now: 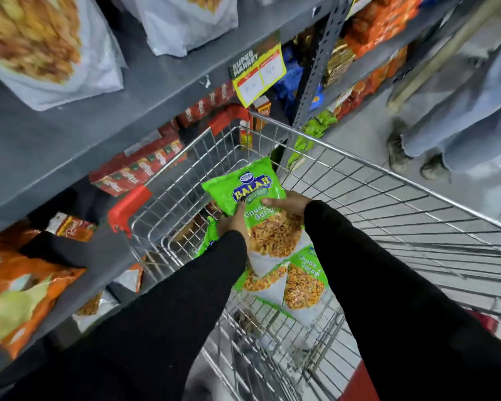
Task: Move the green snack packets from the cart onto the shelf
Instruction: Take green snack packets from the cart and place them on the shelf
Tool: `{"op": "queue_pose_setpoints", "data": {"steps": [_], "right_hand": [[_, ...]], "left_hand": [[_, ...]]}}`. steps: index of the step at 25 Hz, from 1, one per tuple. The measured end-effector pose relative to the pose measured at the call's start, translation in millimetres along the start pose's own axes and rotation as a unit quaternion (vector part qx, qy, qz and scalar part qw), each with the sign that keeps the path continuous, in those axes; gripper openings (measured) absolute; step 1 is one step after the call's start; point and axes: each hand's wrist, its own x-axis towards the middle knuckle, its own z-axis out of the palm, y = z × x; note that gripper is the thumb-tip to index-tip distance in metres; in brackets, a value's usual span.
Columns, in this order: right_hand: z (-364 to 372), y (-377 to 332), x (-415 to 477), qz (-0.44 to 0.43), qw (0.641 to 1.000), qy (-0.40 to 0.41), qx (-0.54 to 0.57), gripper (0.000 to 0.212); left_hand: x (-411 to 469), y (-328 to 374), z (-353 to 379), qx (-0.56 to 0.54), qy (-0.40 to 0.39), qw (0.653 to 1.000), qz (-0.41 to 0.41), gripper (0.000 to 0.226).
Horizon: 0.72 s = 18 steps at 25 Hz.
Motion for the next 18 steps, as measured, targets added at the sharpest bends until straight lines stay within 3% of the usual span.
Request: {"op": "queue_pose_setpoints", "data": {"steps": [2,4,7,11,14,16,18], "right_hand": [[7,-10,-33,-0.045,0.992,-0.028,0.115,0.027],[8,-25,-56,-0.089,0.984,-0.017,0.153,0.029],[11,-73,-103,-0.165,0.976,0.038,0.137,0.043],[28,-171,-171,-0.28,0.954,0.047,0.091,0.04],[53,-239,-214,-0.35,0.932,0.054,0.07,0.046],[98,-289,-241,-0.392,0.918,0.018,0.058,0.051],[146,-326,-257,-0.426,0.902,0.009,0.07,0.044]], "left_hand": [[-14,15,-16,0.01,-0.017,0.999,0.039,0.069],[-34,38,-25,0.02,-0.02,0.996,0.08,0.06],[-78,83,-59,0.036,-0.061,0.983,0.172,0.046],[-139,162,-129,-0.005,-0.061,0.947,0.314,0.036],[-173,210,-184,-0.011,-0.017,0.92,0.391,0.036],[-184,234,-245,-0.052,0.011,0.904,0.425,0.039],[-191,250,-303,-0.048,0.047,0.888,0.455,0.044]]}}
